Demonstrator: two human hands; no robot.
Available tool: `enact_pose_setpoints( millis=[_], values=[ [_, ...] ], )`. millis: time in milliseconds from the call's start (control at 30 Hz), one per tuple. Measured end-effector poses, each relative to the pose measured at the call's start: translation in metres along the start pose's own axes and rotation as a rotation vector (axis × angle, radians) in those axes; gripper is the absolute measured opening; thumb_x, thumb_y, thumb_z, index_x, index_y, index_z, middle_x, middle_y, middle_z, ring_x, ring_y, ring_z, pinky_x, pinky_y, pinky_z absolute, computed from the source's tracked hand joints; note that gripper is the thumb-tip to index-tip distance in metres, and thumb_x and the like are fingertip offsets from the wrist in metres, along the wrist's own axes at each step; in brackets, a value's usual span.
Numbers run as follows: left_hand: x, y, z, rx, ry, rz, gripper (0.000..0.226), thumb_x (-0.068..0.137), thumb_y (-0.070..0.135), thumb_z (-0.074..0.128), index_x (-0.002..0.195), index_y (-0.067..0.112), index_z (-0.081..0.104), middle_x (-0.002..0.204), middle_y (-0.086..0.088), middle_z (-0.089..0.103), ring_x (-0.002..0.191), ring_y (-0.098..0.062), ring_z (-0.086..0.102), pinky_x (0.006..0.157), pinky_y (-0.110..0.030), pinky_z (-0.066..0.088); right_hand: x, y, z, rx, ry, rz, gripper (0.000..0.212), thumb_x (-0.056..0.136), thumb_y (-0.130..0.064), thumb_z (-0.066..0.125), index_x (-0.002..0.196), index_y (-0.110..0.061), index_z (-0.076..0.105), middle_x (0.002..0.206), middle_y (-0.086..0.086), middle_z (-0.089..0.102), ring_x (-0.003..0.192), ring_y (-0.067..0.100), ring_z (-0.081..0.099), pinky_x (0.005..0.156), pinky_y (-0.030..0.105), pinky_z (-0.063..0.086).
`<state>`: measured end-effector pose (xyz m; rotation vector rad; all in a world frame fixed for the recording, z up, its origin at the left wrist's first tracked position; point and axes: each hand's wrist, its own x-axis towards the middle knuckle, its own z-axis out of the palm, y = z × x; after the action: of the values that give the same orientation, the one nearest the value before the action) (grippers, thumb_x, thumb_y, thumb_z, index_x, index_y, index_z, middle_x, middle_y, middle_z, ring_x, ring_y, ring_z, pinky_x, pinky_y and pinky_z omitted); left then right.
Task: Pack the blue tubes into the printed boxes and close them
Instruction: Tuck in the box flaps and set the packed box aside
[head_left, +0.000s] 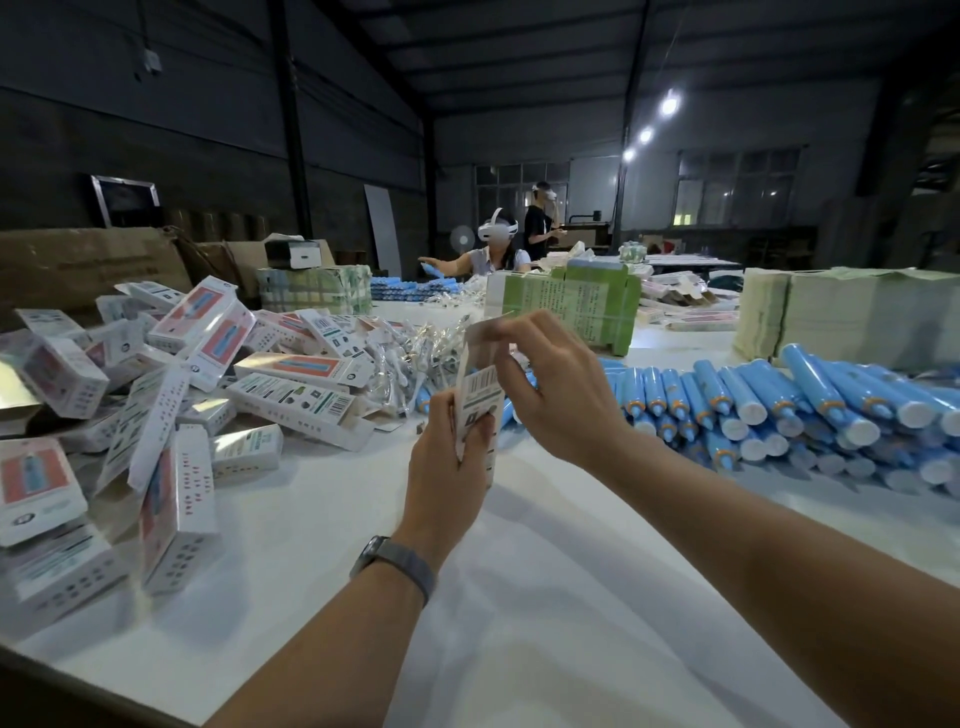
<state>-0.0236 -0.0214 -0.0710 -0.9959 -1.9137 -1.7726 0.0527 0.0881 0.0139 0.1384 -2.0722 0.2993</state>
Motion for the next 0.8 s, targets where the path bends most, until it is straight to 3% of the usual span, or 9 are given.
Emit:
enact_pose_setpoints(
  millis=[133,267,367,467,567,700,800],
  values=[
    [-0.001,0.002,0.000,-0.093,-0.013,-0.020,0.021,0.092,0.040,0.052,0.110,0.029,0.049,0.106,0.008,0.070,0.097,-0.020,0.067,0.082,-0.051,0.055,-0.008,-0.010,0.004,0.355,-0.031,0.287,0.031,0.101,-0.027,0.050,0.131,-0.029,0.041,0.111,-0.005,0.061,0.089,0.010,0.065,0.078,0.047,0.055],
    [-0.004,0.008,-0.001,-0.230,-0.027,-0.032,0.017,0.088,0.049,0.055,0.105,0.051,0.052,0.104,0.017,0.070,0.095,-0.013,0.069,0.084,-0.052,0.057,-0.012,-0.025,0.007,0.571,-0.063,0.412,0.029,0.095,-0.041,0.043,0.124,-0.046,0.039,0.098,-0.001,0.065,0.083,0.011,0.068,0.085,0.055,0.053],
    [-0.008,0.016,-0.002,-0.281,-0.050,0.004,0.023,0.088,0.054,0.051,0.111,0.050,0.049,0.105,0.016,0.069,0.094,-0.013,0.070,0.082,-0.055,0.058,-0.010,-0.027,0.006,0.588,-0.044,0.417,0.025,0.097,-0.037,0.041,0.121,-0.044,0.040,0.089,-0.001,0.064,0.081,0.014,0.068,0.082,0.055,0.054],
    [-0.009,0.022,-0.003,-0.281,-0.057,0.056,0.044,0.093,0.055,0.043,0.135,0.043,0.036,0.112,0.014,0.067,0.100,-0.016,0.070,0.083,-0.055,0.058,-0.012,-0.029,0.006,0.582,-0.014,0.402,0.022,0.101,-0.031,0.039,0.123,-0.036,0.039,0.091,0.006,0.064,0.082,0.023,0.066,0.077,0.056,0.053],
    [-0.008,0.026,-0.005,-0.267,-0.033,0.125,0.049,0.095,0.055,0.038,0.142,0.056,0.023,0.117,0.018,0.063,0.105,-0.015,0.068,0.084,-0.045,0.060,-0.015,-0.035,0.011,0.604,0.035,0.393,0.020,0.093,-0.039,0.037,0.113,-0.044,0.040,0.087,0.003,0.064,0.076,0.023,0.065,0.073,0.055,0.053],
    [-0.007,0.036,-0.006,-0.242,-0.003,0.219,0.048,0.099,0.043,0.035,0.136,0.071,0.022,0.125,0.038,0.055,0.115,0.001,0.060,0.089,-0.018,0.052,-0.019,-0.035,0.020,0.674,0.088,0.386,0.021,0.093,-0.041,0.040,0.105,-0.058,0.041,0.085,-0.004,0.065,0.076,0.021,0.067,0.071,0.055,0.053],
    [-0.004,0.034,-0.006,-0.229,-0.027,0.216,0.045,0.101,0.042,0.034,0.135,0.071,0.026,0.136,0.030,0.053,0.125,-0.002,0.056,0.098,-0.022,0.050,-0.019,-0.031,0.024,0.722,0.094,0.409,0.023,0.090,-0.047,0.040,0.112,-0.053,0.043,0.079,-0.012,0.064,0.073,0.017,0.065,0.073,0.054,0.055]
  ],
)
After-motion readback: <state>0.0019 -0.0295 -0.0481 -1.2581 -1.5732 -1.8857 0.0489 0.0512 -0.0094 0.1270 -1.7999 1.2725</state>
